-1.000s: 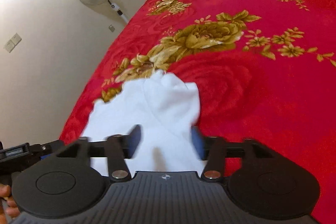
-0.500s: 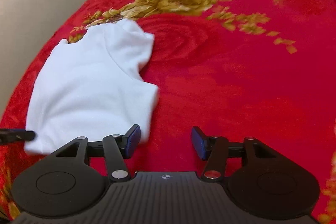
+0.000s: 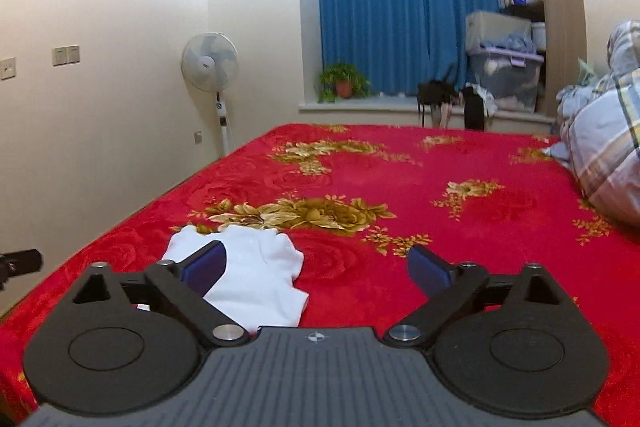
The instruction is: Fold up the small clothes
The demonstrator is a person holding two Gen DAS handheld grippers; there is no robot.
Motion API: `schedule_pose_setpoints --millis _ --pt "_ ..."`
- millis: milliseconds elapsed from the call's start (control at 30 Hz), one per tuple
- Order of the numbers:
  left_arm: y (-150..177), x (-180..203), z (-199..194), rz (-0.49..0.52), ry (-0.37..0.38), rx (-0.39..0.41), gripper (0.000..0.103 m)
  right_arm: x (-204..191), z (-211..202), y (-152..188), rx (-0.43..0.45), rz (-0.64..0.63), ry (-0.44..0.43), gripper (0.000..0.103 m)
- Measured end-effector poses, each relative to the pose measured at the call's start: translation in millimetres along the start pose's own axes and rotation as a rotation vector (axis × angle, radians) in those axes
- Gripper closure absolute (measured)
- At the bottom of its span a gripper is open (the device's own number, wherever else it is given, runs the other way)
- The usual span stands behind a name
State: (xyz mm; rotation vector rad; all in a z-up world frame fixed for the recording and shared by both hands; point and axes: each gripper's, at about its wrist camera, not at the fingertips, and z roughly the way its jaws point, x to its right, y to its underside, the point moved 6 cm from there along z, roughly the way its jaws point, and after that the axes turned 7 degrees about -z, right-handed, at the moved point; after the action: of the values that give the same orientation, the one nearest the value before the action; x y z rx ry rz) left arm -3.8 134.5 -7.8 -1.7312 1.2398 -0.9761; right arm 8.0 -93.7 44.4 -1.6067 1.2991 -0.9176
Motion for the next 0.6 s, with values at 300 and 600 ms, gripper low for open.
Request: schedule_pose_setpoints --millis 300,600 --pt "45 23 51 -0.012 -0.073 -0.216 0.001 -17 57 71 -0.224 0.014 -0.008 0.006" --pt "42 18 71 -0.024 -0.076 -0.247 0.001 -39 70 70 -0.204 -0.036 -0.033 0.006"
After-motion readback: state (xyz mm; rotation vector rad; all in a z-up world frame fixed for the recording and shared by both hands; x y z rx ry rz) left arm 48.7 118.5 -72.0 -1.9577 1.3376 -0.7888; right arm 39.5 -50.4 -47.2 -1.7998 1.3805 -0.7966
